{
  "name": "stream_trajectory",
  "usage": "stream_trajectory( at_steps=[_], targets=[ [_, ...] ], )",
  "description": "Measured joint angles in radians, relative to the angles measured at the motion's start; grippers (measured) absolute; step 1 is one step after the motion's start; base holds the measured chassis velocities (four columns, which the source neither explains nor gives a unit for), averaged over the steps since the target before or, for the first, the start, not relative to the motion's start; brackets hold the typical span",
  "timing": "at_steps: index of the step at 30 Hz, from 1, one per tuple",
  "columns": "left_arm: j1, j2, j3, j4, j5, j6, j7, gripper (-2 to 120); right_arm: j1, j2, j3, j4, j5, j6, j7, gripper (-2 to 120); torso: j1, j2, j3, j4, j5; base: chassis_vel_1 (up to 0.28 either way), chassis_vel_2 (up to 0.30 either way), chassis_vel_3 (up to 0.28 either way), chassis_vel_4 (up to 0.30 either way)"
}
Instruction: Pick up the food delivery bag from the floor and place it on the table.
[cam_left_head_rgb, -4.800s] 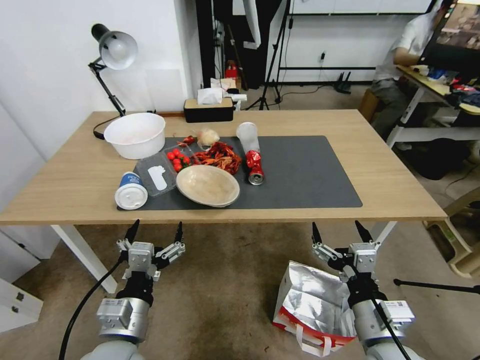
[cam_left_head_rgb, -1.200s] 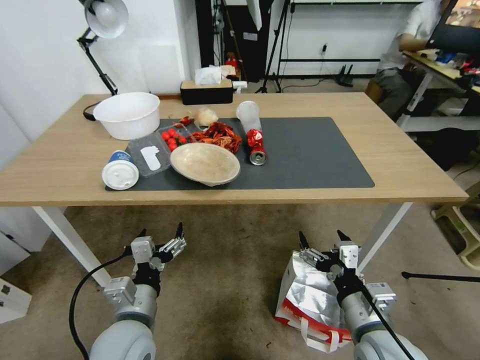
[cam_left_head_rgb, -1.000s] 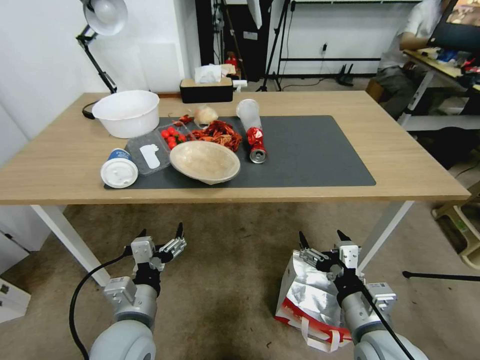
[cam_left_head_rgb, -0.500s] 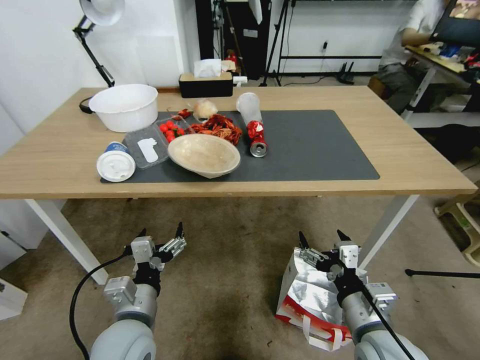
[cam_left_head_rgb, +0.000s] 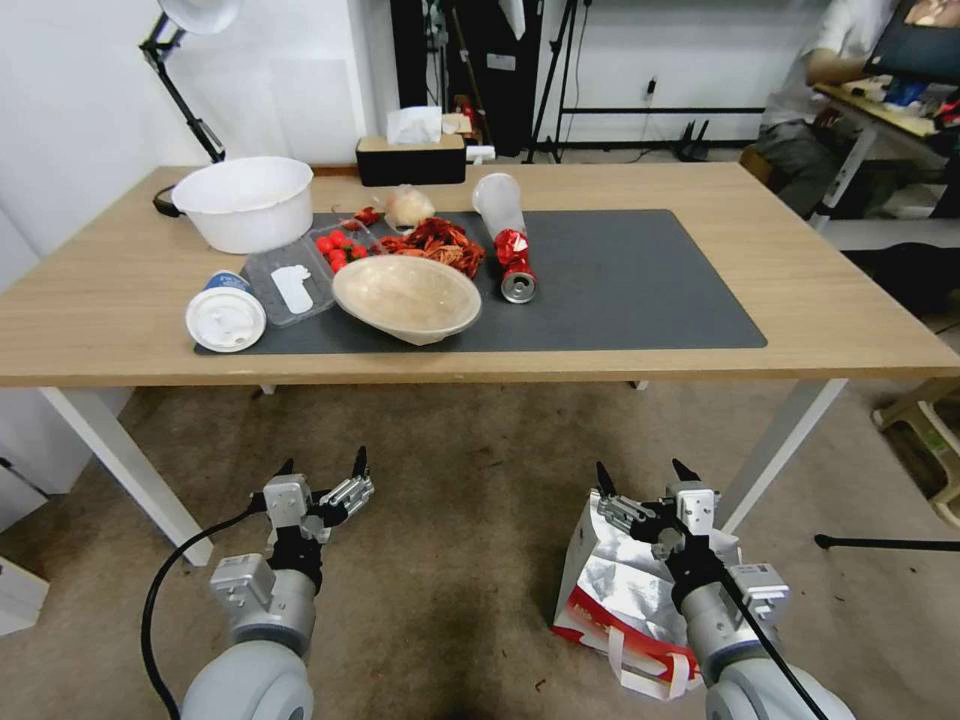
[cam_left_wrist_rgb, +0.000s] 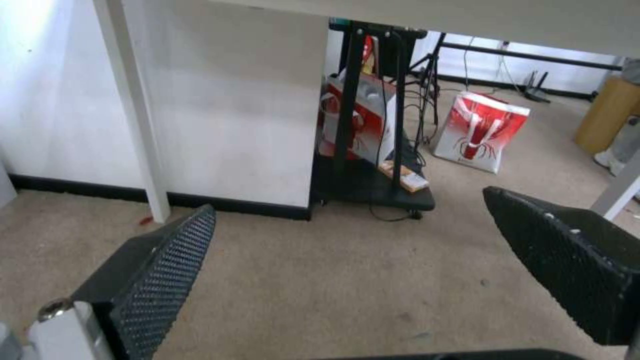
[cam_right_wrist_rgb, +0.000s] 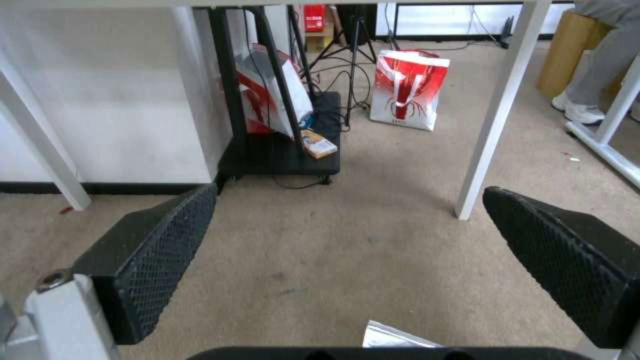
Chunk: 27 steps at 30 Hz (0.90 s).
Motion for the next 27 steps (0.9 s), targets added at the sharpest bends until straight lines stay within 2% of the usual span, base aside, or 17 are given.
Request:
stream_trajectory(
  at_steps=[27],
  targets=[
    [-0.006, 0.000, 0.002, 0.010, 0.000, -0.004, -0.002, 100, 0.000, -0.013, 0.010, 0.004, 0.000, -0.003, -0.001, 100, -0.043, -0.112, -0.068, 0.0001, 0.0000, 0.000, 0.000, 0.000, 0.000]
  ],
)
